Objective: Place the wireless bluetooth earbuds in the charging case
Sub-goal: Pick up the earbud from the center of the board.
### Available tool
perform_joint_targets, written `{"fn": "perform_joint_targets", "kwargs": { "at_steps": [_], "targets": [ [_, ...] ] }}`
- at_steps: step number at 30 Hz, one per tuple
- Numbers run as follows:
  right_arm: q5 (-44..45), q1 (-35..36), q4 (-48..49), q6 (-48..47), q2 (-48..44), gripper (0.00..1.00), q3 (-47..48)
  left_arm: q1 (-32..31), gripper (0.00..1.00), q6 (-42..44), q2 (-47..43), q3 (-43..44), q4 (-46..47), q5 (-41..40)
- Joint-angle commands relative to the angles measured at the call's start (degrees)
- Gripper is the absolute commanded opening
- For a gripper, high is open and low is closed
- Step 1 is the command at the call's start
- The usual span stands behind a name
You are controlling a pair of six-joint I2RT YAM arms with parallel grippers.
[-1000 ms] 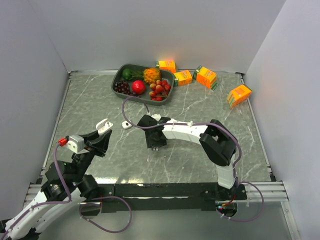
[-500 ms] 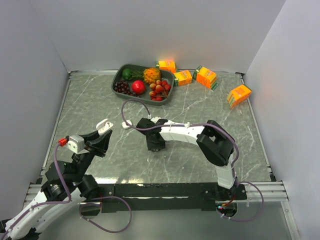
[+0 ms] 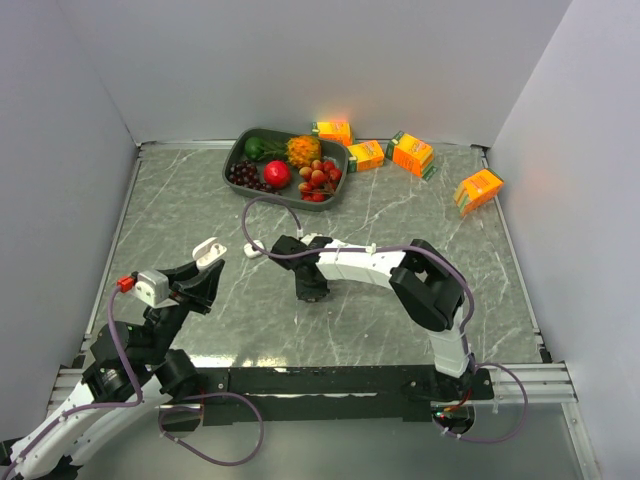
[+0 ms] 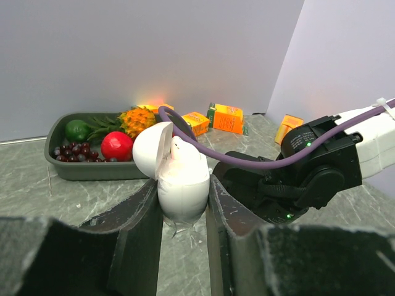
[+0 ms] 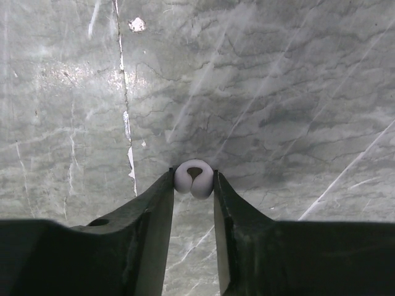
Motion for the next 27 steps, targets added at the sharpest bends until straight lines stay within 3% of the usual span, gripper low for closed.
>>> {"fn": "perform_joint_targets", "kwargs": {
  "at_steps": [1, 7, 19, 23, 27],
  "targets": [
    [-0.3, 0.6, -0.3, 1.8, 1.4, 0.29, 0.4, 0.0, 0.01, -0.9, -8.4, 0.0, 1.4, 0.7],
    [3.4, 1.1, -0.9, 2.0, -4.3, 0.22, -0.8, -0.1, 0.01, -0.7, -8.5, 0.4, 1.2, 0.5],
    [16.3, 4.4, 3.4, -3.7, -29.1, 0.15, -3.9, -0.1, 0.01, -0.3, -6.3, 1.1, 3.2, 0.2],
    [19.9, 7.4, 10.4, -8.0, -37.7, 0.13, -6.5, 0.0, 0.01, -0.1, -4.1, 0.1, 7.5, 1.8],
    [21.9, 11.3, 24.2, -15.2, -43.9, 0.13, -10.8, -0.1, 0.01, 0.6, -1.6, -2.8, 14.9, 4.7]
  ]
}}
